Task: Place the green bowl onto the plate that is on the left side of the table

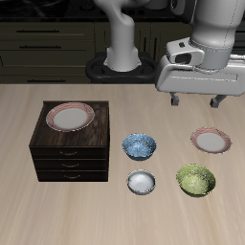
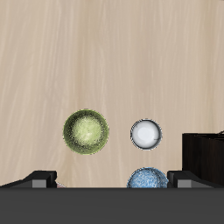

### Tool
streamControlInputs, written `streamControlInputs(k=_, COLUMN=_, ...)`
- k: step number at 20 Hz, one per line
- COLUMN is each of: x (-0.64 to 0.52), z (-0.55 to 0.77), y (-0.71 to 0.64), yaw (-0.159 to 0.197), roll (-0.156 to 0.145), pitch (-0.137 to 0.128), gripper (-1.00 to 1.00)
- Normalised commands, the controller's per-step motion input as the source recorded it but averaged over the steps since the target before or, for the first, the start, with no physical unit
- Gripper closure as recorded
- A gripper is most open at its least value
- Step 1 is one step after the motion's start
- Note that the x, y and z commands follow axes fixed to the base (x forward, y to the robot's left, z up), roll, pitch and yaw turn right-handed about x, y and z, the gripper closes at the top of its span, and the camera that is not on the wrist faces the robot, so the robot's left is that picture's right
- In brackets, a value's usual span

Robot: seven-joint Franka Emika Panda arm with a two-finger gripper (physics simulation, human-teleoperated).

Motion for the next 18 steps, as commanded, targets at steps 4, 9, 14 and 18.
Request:
streamControlInputs(k=4, x=-0.10, z=0.01, y=0.09, yaw=0.013, roll=0.058, pitch=-0.028, gripper=-1.00)
streamControlInputs(k=9, x=-0.03, z=-0.16, y=0.07, yaw=0.001, roll=0.015, pitch=0.001, gripper=-1.00)
streamControlInputs(k=14, x=0.06, z=-0.23, y=-0.01, yaw=0.001, roll=0.000, pitch=0.025, gripper=-1.00)
streamControlInputs(k=18, x=0.10, z=-0.29, y=-0.05, yaw=-0.026, roll=-0.009, pitch=0.022, gripper=-1.00)
